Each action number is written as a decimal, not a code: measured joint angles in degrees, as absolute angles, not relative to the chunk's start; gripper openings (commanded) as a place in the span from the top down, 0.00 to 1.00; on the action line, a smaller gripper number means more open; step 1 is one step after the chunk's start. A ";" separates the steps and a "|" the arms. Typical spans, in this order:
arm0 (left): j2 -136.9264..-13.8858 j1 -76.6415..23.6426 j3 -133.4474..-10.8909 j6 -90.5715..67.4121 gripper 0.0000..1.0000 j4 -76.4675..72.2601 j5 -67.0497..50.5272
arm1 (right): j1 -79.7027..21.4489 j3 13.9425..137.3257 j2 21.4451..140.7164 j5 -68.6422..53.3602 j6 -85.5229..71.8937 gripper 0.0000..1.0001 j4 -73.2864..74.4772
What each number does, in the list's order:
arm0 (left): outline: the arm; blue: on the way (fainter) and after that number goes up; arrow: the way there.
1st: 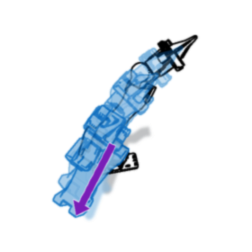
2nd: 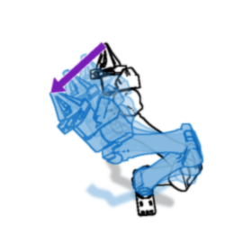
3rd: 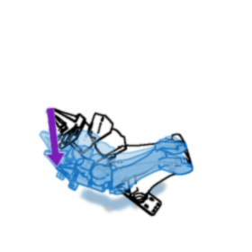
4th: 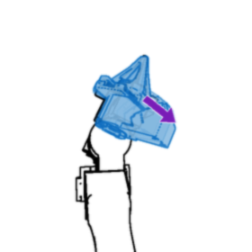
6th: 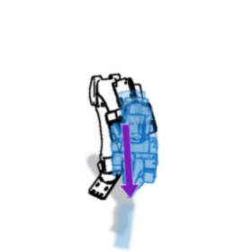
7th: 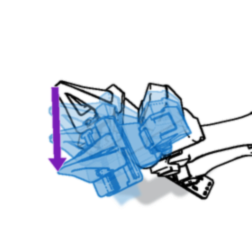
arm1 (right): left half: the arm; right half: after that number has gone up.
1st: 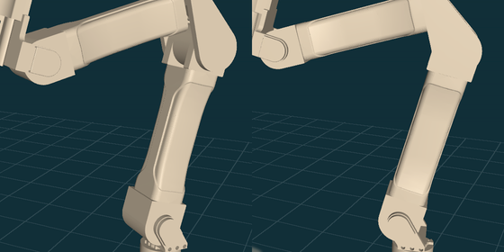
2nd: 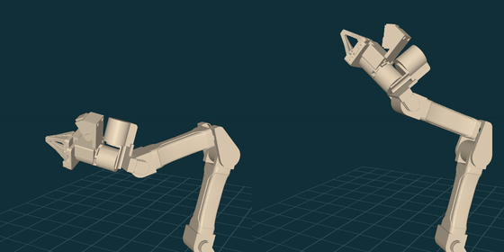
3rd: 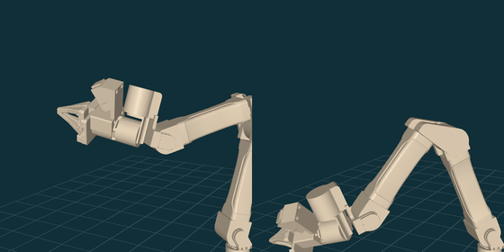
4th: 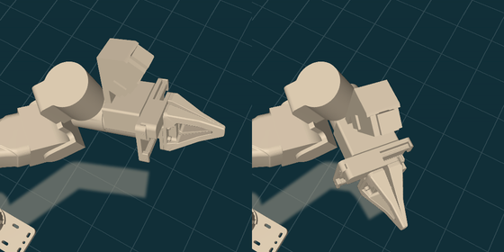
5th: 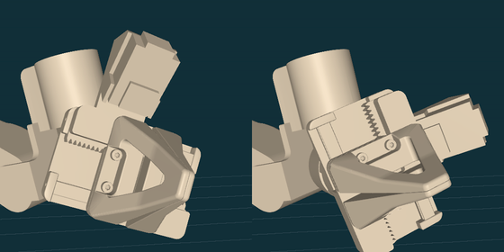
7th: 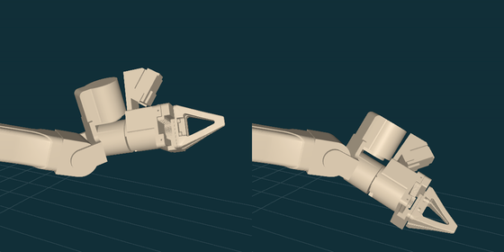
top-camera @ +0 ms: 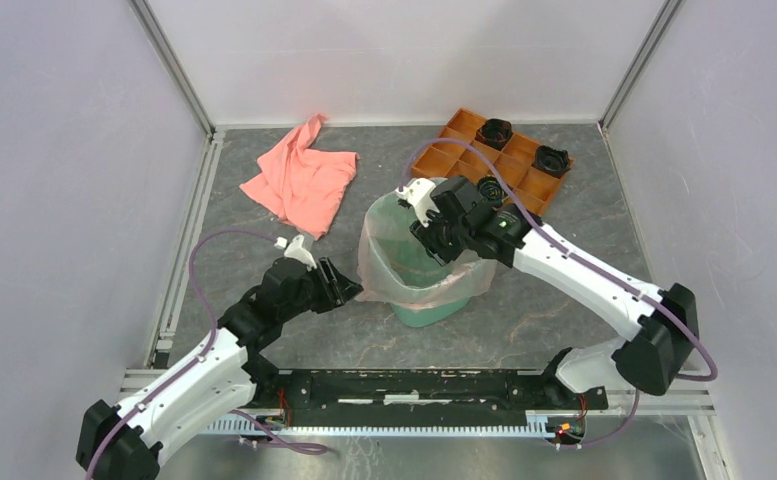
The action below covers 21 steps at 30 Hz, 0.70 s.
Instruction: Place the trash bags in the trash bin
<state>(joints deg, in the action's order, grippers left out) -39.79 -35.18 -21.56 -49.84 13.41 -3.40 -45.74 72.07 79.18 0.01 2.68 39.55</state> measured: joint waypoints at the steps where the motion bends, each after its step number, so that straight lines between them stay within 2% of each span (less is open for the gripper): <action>1: -39.81 -35.18 -21.78 -49.87 0.42 13.37 -3.86 | -45.74 72.07 80.09 0.64 3.14 0.66 40.45; 6: -40.56 -35.18 -22.57 -49.89 0.41 13.10 -6.52 | -45.69 72.14 84.38 1.30 5.15 0.73 42.39; 21: -42.50 -35.18 -22.98 -50.70 0.34 10.20 -10.59 | -45.76 71.96 96.92 -3.22 7.01 0.73 42.57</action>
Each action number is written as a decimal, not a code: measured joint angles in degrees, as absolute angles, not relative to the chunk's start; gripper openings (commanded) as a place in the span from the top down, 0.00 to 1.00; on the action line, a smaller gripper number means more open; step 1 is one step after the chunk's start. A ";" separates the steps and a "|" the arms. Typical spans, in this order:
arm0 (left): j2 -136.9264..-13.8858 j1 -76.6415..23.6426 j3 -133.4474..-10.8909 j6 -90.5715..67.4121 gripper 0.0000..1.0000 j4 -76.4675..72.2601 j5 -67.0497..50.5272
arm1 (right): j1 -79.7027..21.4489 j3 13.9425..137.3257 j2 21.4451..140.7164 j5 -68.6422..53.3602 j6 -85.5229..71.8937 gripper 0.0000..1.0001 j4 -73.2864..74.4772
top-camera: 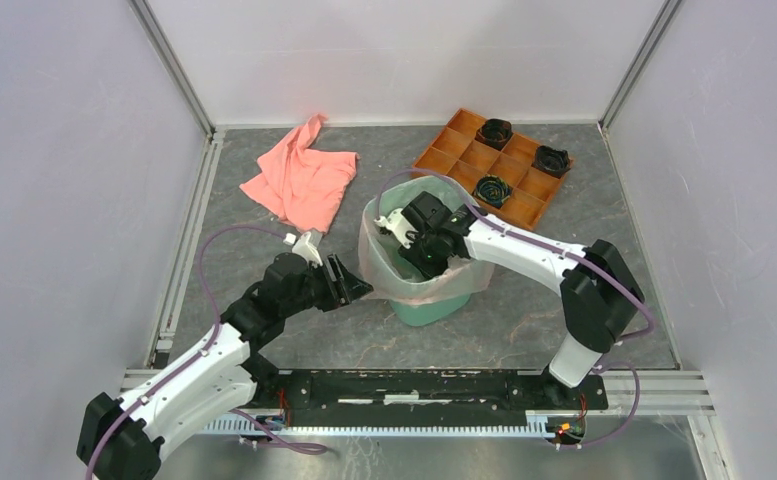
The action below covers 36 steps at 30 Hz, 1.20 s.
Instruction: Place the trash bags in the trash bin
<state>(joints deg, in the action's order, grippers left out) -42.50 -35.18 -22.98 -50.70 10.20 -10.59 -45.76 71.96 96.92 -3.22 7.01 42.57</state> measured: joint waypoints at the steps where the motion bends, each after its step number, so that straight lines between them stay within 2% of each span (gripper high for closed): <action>1: -42.48 -35.18 -23.03 -50.74 0.33 10.09 -10.70 | -45.78 71.85 97.10 -3.42 7.01 0.73 42.06; 7: -42.44 -35.18 -23.42 -50.96 0.31 9.91 -10.76 | -46.22 71.33 98.89 -4.10 6.98 0.72 40.01; 11: -42.30 -35.18 -23.99 -51.05 0.28 9.93 -11.05 | -46.87 70.48 101.97 -3.68 7.20 0.66 38.92; 16: -40.93 -35.18 -24.95 -51.16 0.26 10.13 -11.25 | -47.62 65.95 102.96 -4.05 7.44 0.63 38.79; 24: -41.39 -35.18 -25.56 -51.16 0.25 10.09 -11.81 | -47.81 67.99 102.37 -3.95 6.66 0.47 39.72; 32: -42.17 -35.18 -25.56 -51.16 0.25 10.17 -12.03 | -48.01 72.05 92.01 -3.86 2.59 0.33 39.46; 36: -40.25 -35.18 -25.56 -51.13 0.24 11.27 -12.05 | -48.01 72.10 86.17 -4.40 1.54 0.34 39.03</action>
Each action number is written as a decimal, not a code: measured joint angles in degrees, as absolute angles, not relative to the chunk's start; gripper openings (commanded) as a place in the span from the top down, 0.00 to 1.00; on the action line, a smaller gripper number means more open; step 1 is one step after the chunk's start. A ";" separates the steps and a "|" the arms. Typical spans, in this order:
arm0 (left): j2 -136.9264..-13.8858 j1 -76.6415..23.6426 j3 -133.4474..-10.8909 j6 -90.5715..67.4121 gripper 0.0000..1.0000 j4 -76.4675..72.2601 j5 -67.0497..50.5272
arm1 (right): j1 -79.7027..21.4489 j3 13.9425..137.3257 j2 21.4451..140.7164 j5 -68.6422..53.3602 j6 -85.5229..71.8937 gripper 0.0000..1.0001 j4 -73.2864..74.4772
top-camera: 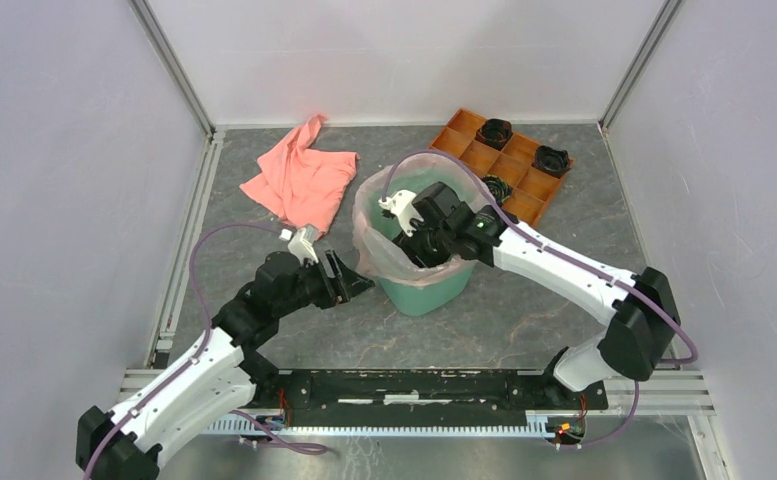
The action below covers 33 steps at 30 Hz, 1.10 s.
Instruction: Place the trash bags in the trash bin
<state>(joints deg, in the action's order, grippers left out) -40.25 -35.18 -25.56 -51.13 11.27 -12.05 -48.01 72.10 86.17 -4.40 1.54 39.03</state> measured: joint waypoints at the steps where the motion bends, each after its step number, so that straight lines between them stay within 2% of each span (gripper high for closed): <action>1: -39.33 -35.18 -25.58 -51.11 0.24 11.94 -12.05 | -48.01 72.16 85.93 -4.54 1.50 0.35 38.92; 7: -30.39 -35.18 -28.64 -49.71 0.11 19.97 -13.37 | -48.01 72.07 88.47 -4.69 1.52 0.33 39.86; 10: -25.74 -35.18 -30.39 -49.25 0.10 19.84 -17.17 | -48.01 71.96 88.44 -6.48 1.30 0.26 38.98; 11: -24.91 -35.18 -30.81 -49.32 0.10 18.63 -18.74 | -48.01 71.70 88.44 -7.33 1.17 0.27 38.06; 14: -25.54 -35.22 -30.85 -50.35 0.13 14.24 -21.56 | -47.99 70.35 89.65 -9.72 1.30 0.38 35.29; 19: -29.41 -35.24 -30.83 -51.62 0.26 13.82 -18.35 | -48.29 69.54 96.99 -10.04 1.15 0.34 34.65; 25: -33.26 -35.22 -29.80 -51.68 0.26 14.61 -9.56 | -48.29 69.04 91.31 -10.13 0.69 0.32 35.44; 33: -45.41 -35.22 -28.62 -51.59 0.31 7.55 -7.27 | -48.34 71.44 87.39 -10.72 -0.56 0.30 34.94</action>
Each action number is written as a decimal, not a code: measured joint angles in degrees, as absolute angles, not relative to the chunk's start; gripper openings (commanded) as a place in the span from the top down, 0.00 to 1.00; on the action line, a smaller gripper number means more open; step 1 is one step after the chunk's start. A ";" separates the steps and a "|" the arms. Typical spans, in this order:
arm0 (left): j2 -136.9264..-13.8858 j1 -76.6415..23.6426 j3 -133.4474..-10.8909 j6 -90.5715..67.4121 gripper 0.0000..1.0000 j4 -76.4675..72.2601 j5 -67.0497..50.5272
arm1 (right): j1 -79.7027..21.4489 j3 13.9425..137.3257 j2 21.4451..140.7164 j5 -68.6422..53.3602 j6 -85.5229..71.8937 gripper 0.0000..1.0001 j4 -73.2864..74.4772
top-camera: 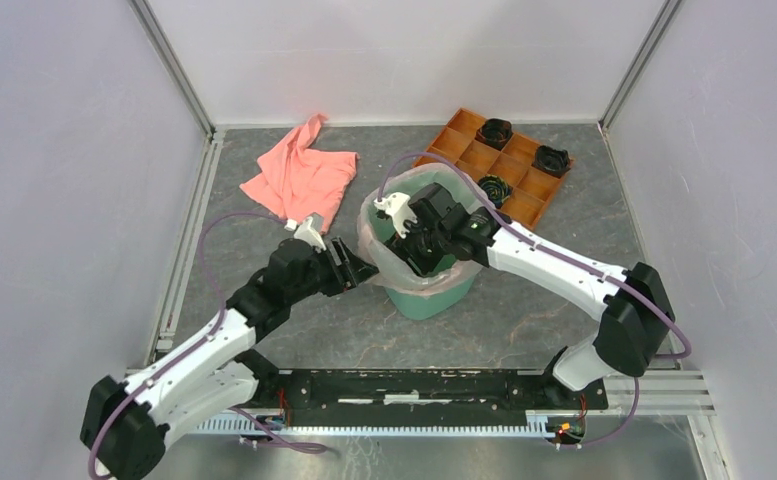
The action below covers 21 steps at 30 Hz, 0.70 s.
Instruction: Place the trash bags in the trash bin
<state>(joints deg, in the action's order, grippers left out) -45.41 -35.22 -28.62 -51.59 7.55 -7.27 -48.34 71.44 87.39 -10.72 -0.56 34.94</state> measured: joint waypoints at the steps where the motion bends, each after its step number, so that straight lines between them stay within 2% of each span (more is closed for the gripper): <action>1: -47.83 -35.22 -28.62 -51.55 0.32 7.44 -7.05 | -48.34 71.44 87.44 -10.70 -0.82 0.30 35.05; 10: -51.86 -35.22 -26.96 -49.98 0.33 6.15 -5.69 | -48.38 78.00 86.39 -8.75 -2.96 0.23 35.99; 16: -51.86 -35.22 -26.48 -49.56 0.32 6.24 -4.99 | -48.38 79.81 77.03 -4.43 -4.25 0.18 35.57; 18: -51.86 -35.22 -26.46 -49.36 0.31 6.24 -4.99 | -48.45 78.37 71.90 0.21 -4.71 0.20 34.28; 21: -51.83 -35.22 -26.46 -49.19 0.31 6.26 -5.04 | -48.01 73.38 62.54 7.57 -5.13 0.33 32.56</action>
<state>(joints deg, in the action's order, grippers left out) -51.83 -35.22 -26.46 -49.19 6.26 -5.04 -48.01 73.38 62.54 7.57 -5.13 32.56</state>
